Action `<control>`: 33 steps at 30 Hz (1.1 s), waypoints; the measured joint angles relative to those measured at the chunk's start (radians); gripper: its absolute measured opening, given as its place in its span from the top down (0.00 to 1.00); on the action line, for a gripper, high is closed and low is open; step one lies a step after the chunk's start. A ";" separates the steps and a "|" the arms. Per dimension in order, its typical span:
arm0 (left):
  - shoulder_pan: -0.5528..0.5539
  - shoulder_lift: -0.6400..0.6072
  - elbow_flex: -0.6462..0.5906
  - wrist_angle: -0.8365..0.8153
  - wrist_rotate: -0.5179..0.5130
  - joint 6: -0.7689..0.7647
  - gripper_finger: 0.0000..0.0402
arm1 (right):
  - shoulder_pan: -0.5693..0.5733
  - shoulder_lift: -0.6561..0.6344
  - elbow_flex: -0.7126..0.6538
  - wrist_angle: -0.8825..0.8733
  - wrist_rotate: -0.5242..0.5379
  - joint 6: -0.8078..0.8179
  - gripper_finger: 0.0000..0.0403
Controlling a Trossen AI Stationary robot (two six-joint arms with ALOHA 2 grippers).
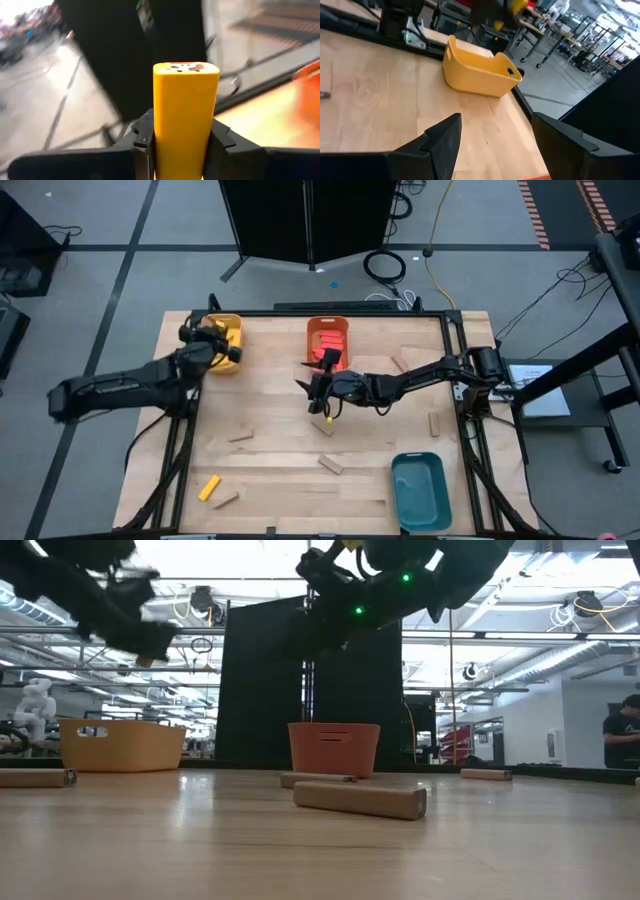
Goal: Sort blocks
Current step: Put the yellow block into the yellow bin
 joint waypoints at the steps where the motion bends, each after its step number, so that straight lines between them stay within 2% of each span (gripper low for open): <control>1: 0.045 0.011 0.000 -0.031 0.021 -0.022 0.78 | 0.000 0.000 0.000 0.010 0.000 -0.003 0.42; 4: 0.176 0.051 0.000 -0.097 0.124 -0.076 0.78 | 0.000 0.000 0.000 0.035 0.000 -0.015 0.42; 8: 0.298 0.110 0.000 -0.105 0.340 -0.096 0.78 | 0.001 0.000 0.002 0.055 0.000 -0.021 0.42; 11: 0.332 0.139 0.000 -0.094 0.425 -0.096 0.68 | 0.002 0.000 0.014 0.054 0.000 -0.023 0.42; 14: 0.336 0.154 0.000 -0.093 0.430 -0.095 0.55 | 0.003 0.000 0.018 0.056 0.000 -0.044 0.42; 17: 0.336 0.158 0.000 -0.093 0.426 -0.094 0.48 | 0.003 0.000 0.018 0.056 0.000 -0.074 0.42; 26: 0.331 0.151 0.028 -0.101 0.441 -0.093 0.45 | 0.004 0.000 0.018 0.056 0.000 -0.077 0.42; 29: 0.310 0.136 0.056 -0.103 0.539 -0.093 0.45 | 0.010 0.000 0.018 0.057 0.000 -0.070 0.42; 33: 0.253 0.099 0.068 -0.075 0.762 -0.096 0.45 | 0.030 0.000 0.018 0.057 0.000 -0.069 0.42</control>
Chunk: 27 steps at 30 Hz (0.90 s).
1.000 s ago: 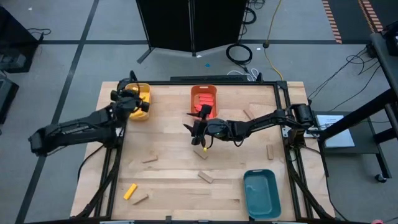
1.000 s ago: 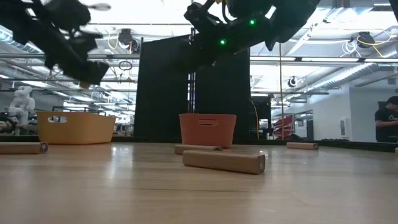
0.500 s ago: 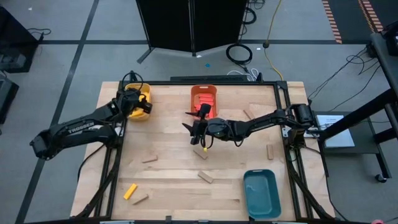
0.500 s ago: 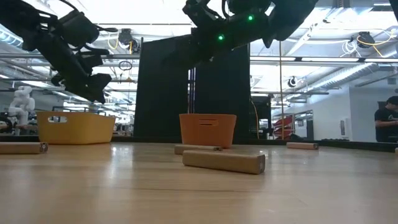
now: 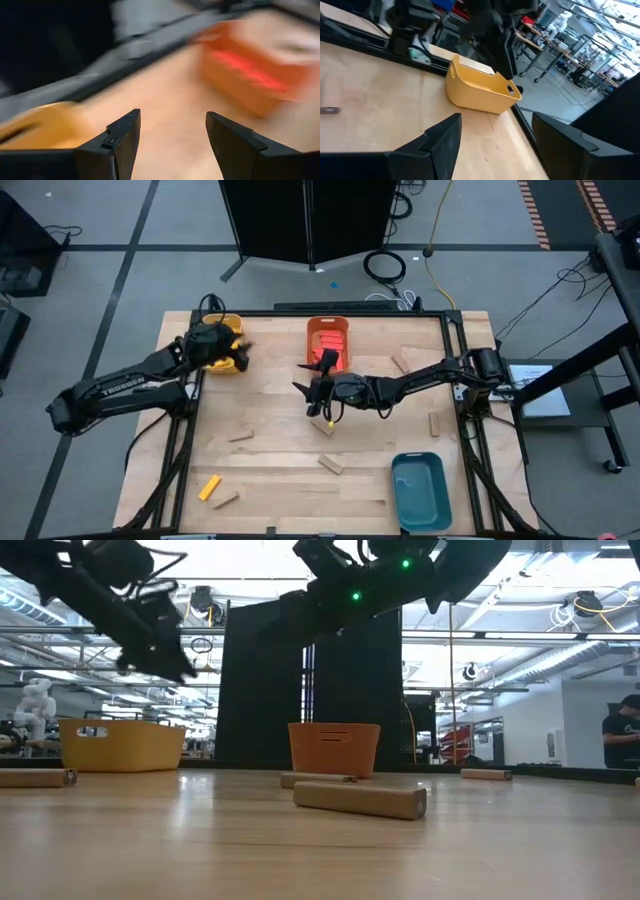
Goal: Sort blocks
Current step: Put the yellow block into the yellow bin
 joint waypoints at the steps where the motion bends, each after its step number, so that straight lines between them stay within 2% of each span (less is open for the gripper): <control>1: -0.023 -0.011 -0.009 0.026 0.065 -0.015 0.45 | 0.008 0.000 0.000 0.000 0.000 0.000 0.42; 5: -0.156 -0.026 -0.100 0.243 0.239 -0.138 0.45 | 0.044 0.000 0.000 -0.018 -0.015 0.079 0.42; 8: -0.281 -0.024 -0.189 0.477 0.272 -0.179 0.44 | 0.065 -0.006 0.001 -0.079 -0.086 0.229 0.42; 12: -0.459 -0.007 -0.297 0.791 0.275 -0.117 0.44 | 0.094 -0.008 0.002 -0.221 -0.134 0.459 0.42; 15: -0.562 0.003 -0.315 0.901 0.339 -0.036 0.44 | 0.118 -0.008 0.003 -0.358 -0.119 0.633 0.42; 19: -0.664 0.004 -0.274 0.902 0.500 0.031 0.44 | 0.142 -0.008 0.067 -0.631 -0.107 0.866 0.42; 22: -0.737 0.002 -0.210 0.839 0.523 0.042 0.44 | 0.159 -0.004 0.132 -0.802 -0.103 0.980 0.42; 24: -0.791 0.002 -0.152 0.688 0.485 0.072 0.44 | 0.167 -0.002 0.155 -0.874 -0.098 1.024 0.42; 27: -0.889 0.010 -0.058 0.396 0.282 0.076 0.44 | 0.181 -0.002 0.160 -0.879 -0.092 1.044 0.42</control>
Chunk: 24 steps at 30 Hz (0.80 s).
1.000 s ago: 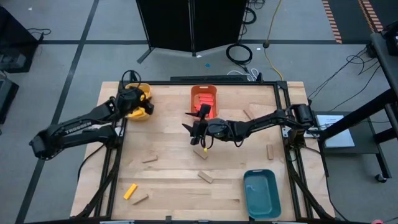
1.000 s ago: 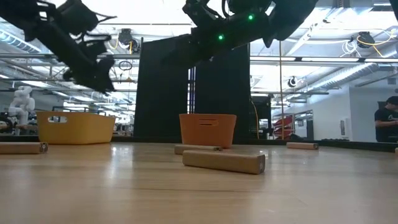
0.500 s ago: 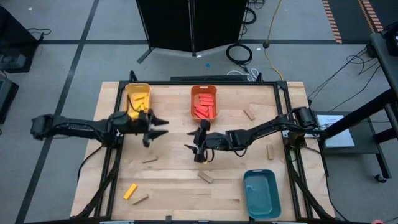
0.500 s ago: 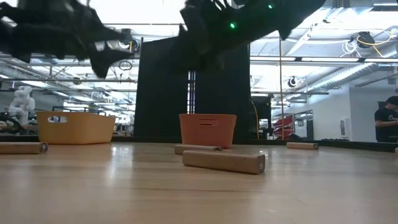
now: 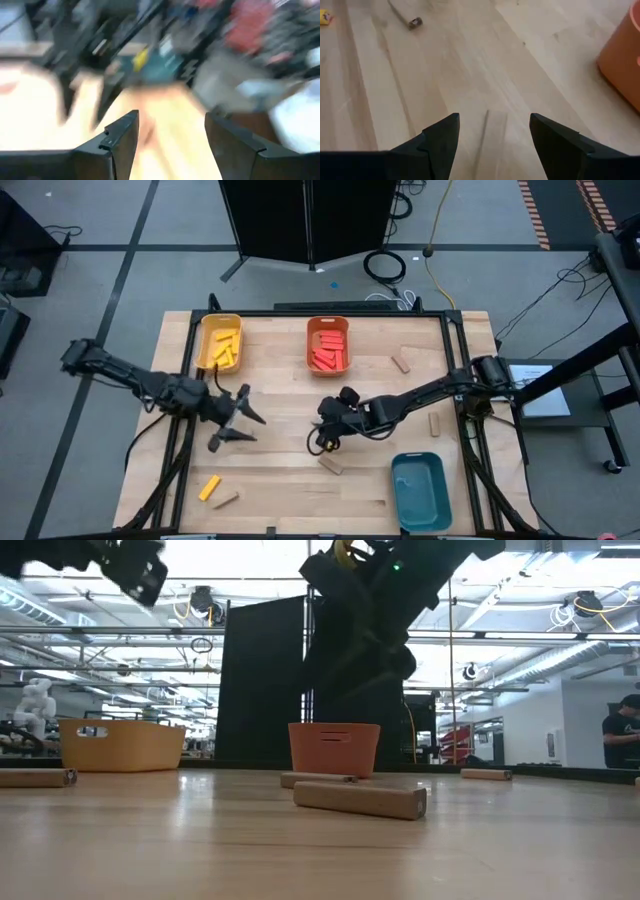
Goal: Sort blocks
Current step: Put the yellow block into the yellow bin
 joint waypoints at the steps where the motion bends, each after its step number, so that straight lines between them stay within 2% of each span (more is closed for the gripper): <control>1: -0.034 0.010 0.028 -0.080 -0.086 -0.028 0.44 | 0.006 0.000 0.000 0.002 0.009 -0.006 0.42; 4: -0.135 0.062 0.098 -0.267 -0.259 -0.186 0.44 | 0.029 0.004 0.000 0.010 0.016 -0.033 0.42; 7: -0.237 0.148 0.174 -0.395 -0.329 -0.380 0.44 | 0.052 0.006 0.000 0.008 0.015 -0.036 0.42; 10: -0.320 0.270 0.277 -0.562 -0.342 -0.558 0.44 | 0.067 0.006 0.000 0.017 0.016 -0.049 0.42; 14: -0.381 0.442 0.453 -0.789 -0.257 -0.730 0.44 | 0.072 0.006 0.000 0.052 0.018 -0.074 0.42; 18: -0.389 0.596 0.593 -1.041 -0.151 -0.943 0.44 | 0.082 0.008 0.000 0.055 0.018 -0.068 0.42; 20: -0.389 0.657 0.607 -1.119 -0.045 -1.050 0.44 | 0.094 0.013 0.000 0.057 0.020 -0.053 0.42; 24: -0.414 0.762 0.590 -1.138 0.156 -1.176 0.44 | 0.121 0.034 0.000 0.057 0.017 -0.052 0.42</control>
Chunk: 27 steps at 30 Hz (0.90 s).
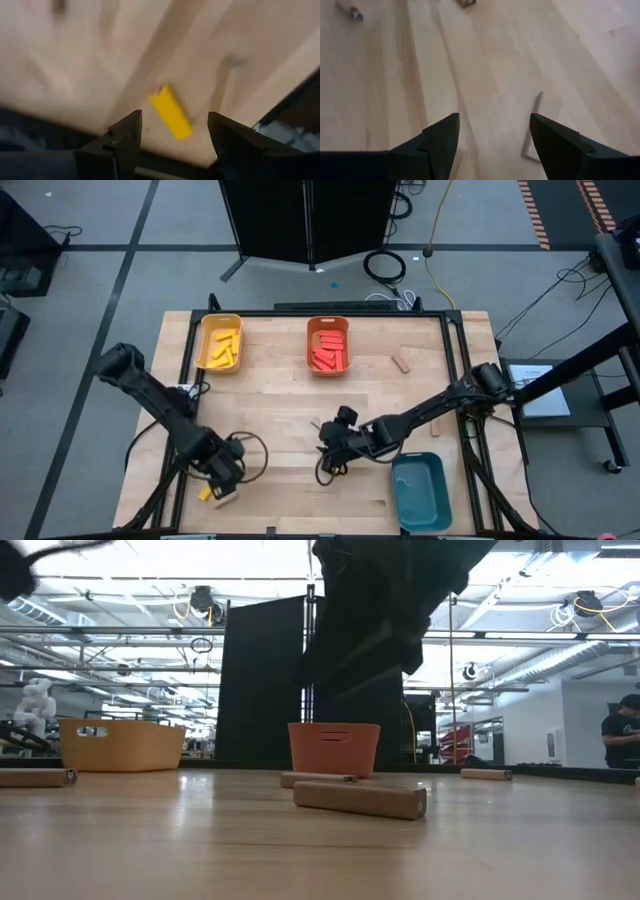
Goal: Sort blocks
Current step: Put the yellow block into the yellow bin
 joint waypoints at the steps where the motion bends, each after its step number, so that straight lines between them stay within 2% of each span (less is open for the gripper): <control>1: -0.008 0.025 -0.005 0.000 0.033 -0.020 0.44 | 0.006 0.004 0.000 0.000 -0.002 0.001 0.42; 9: -0.058 0.154 -0.020 0.068 0.077 -0.113 0.44 | 0.071 0.045 -0.001 0.033 -0.005 0.054 0.42; 16: -0.108 0.184 -0.019 0.146 0.075 -0.186 0.44 | 0.092 0.046 -0.001 0.067 -0.006 0.073 0.42; 20: -0.134 0.203 -0.023 0.145 0.037 -0.227 0.44 | 0.106 0.046 -0.001 0.093 -0.008 0.082 0.42; 24: -0.143 0.219 -0.065 0.144 0.035 -0.261 0.44 | 0.121 0.046 -0.001 0.098 -0.009 0.062 0.42; 27: -0.143 0.216 -0.112 0.229 0.044 -0.261 0.44 | 0.126 0.046 -0.001 0.098 -0.009 0.056 0.42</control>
